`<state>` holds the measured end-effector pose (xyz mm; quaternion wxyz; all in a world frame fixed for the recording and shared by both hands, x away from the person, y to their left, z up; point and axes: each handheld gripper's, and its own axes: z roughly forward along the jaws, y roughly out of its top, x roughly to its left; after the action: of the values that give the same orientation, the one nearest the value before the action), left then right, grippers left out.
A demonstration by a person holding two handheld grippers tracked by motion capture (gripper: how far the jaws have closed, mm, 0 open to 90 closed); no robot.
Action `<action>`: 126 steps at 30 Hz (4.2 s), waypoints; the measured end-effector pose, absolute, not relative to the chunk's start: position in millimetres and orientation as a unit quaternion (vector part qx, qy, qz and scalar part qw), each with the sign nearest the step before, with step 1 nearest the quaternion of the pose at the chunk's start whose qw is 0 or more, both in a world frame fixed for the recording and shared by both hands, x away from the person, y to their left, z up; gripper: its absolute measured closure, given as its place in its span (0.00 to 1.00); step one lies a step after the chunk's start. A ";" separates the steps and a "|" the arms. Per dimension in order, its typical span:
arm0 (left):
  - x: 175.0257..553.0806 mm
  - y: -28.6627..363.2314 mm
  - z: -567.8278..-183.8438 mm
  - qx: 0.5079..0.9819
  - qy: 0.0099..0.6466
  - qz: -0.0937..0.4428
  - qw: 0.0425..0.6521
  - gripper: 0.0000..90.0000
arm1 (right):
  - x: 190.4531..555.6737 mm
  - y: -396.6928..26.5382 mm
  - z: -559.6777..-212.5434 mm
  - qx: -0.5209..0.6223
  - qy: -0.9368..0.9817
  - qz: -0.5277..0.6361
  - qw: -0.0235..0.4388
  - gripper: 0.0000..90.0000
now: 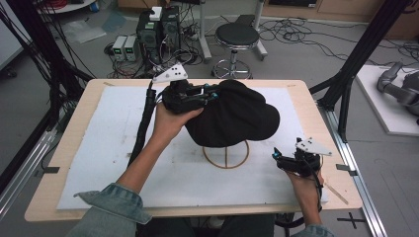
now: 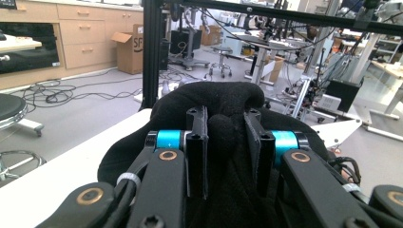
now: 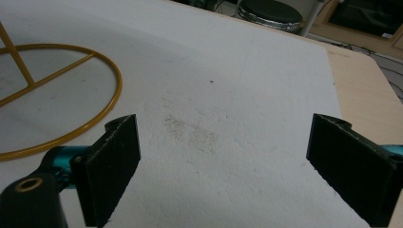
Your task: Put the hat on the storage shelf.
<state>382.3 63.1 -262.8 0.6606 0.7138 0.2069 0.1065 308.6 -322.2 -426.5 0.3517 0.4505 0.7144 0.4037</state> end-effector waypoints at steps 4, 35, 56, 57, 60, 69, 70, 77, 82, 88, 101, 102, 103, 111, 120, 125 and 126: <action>380.8 60.8 -264.0 0.718 0.202 0.115 0.656 0.81 | 308.6 -322.5 -426.7 0.452 0.714 0.404 0.351 0.12; 386.2 61.0 -274.4 0.726 0.205 0.118 0.646 0.64 | 309.1 -322.5 -427.4 0.454 0.714 0.404 0.348 0.12; 385.6 97.9 -272.4 0.708 0.224 0.143 0.655 0.49 | 312.4 -324.4 -427.9 0.458 0.709 0.408 0.347 0.12; 385.6 101.5 -272.4 0.706 0.227 0.145 0.655 0.49 | 312.2 -324.5 -427.8 0.457 0.710 0.409 0.347 0.12; 385.2 111.3 -271.8 0.702 0.234 0.155 0.654 0.47 | 311.8 -324.4 -427.7 0.458 0.708 0.411 0.346 0.12; 380.0 142.4 -271.3 0.697 0.253 0.190 0.643 0.43 | 311.5 -324.2 -427.2 0.457 0.708 0.409 0.351 0.12; 379.5 146.0 -271.7 0.696 0.255 0.192 0.643 0.41 | 311.2 -323.6 -427.1 0.459 0.708 0.409 0.348 0.12; 374.8 169.7 -280.1 0.695 0.280 0.208 0.628 0.35 | 311.5 -322.7 -426.9 0.456 0.709 0.408 0.351 0.12; 370.9 184.8 -290.3 0.697 0.297 0.222 0.614 0.31 | 312.5 -321.6 -426.9 0.457 0.709 0.407 0.351 0.12; 362.4 205.1 -302.3 0.692 0.317 0.234 0.605 0.28 | 313.8 -319.7 -426.6 0.458 0.709 0.408 0.348 0.12; 344.9 256.2 -338.9 0.677 0.369 0.263 0.580 0.26 | 315.9 -318.9 -426.5 0.455 0.709 0.410 0.350 0.12; 343.9 259.0 -341.5 0.675 0.373 0.264 0.580 0.26 | 316.0 -318.8 -426.5 0.455 0.708 0.410 0.351 0.12; 342.5 262.8 -345.0 0.673 0.376 0.265 0.579 0.26 | 315.9 -318.7 -426.4 0.456 0.708 0.410 0.350 0.12; 334.0 284.2 -368.3 0.670 0.390 0.276 0.568 0.26 | 315.8 -318.0 -425.2 0.457 0.705 0.412 0.353 0.12; 323.1 294.9 -393.8 0.679 0.392 0.298 0.545 0.26 | 316.2 -317.5 -425.1 0.458 0.705 0.411 0.353 0.12; 321.9 298.9 -402.1 0.683 0.396 0.298 0.537 0.26 | 316.3 -317.6 -425.1 0.459 0.704 0.411 0.353 0.12; 321.7 299.5 -403.0 0.683 0.397 0.298 0.536 0.26 | 316.3 -317.4 -425.0 0.459 0.704 0.411 0.353 0.12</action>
<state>321.7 299.5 -403.0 0.5363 0.6827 0.3969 0.2978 316.3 -317.4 -425.0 0.3531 0.4590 0.7042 0.4108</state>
